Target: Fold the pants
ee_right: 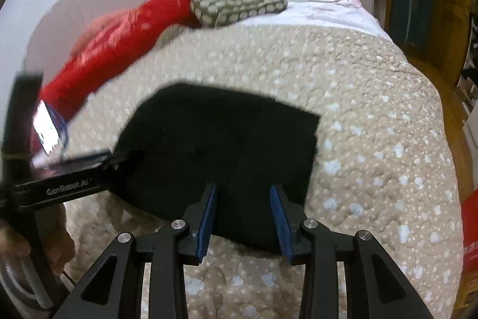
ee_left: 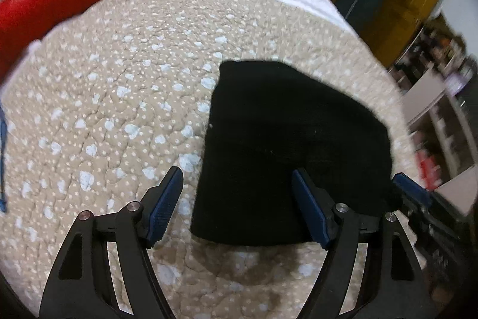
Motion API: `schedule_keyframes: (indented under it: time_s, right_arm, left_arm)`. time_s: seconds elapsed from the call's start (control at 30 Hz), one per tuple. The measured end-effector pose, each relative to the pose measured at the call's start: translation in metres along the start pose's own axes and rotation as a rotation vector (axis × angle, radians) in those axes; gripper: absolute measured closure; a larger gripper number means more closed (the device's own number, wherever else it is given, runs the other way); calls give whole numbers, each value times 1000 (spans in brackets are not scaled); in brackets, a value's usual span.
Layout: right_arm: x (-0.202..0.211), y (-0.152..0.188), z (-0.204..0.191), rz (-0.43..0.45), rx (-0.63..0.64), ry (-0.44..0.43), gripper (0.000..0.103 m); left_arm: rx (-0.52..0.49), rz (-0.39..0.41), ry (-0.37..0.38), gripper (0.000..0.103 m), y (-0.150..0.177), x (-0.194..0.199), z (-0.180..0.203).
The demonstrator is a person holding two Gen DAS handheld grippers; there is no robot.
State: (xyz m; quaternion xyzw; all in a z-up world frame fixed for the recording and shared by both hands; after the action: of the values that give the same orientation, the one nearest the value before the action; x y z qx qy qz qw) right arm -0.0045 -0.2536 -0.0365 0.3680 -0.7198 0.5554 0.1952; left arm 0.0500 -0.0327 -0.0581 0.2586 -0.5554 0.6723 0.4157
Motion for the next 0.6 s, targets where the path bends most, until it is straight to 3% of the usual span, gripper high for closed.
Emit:
schedule_keyframes:
  time_s: [0.13,0.3,0.4,0.6]
  right_arm:
    - [7,-6,27,59,-123,19,53]
    - [-17,-3,49,-7,-218,-57,51]
    - [-24,-4,53,0,-250,-101,47]
    - [-36,-4,66,-4,-325,-186,40]
  left_arm:
    - [25,8,16,27,-9,3,-15]
    - [53,-30,97,27,-17,-10,-19]
    - [59,-49,129,27,-19,-20,-19]
    - [57,-54,136,21,-22,-31,-13]
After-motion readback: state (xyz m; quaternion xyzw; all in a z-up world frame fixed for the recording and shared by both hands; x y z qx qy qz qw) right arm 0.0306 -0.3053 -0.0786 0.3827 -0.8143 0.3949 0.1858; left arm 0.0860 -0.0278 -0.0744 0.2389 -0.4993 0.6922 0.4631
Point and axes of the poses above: each gripper's, at about its wrist camera, not at the fingertips, and x roughly against the way its jaws point, z to its right, y to its underside, the point moved 1 cm from there along -x, roughly the way its jaws point, and after that the axes turned 3 degrees about -y, right-handed, at the moved point
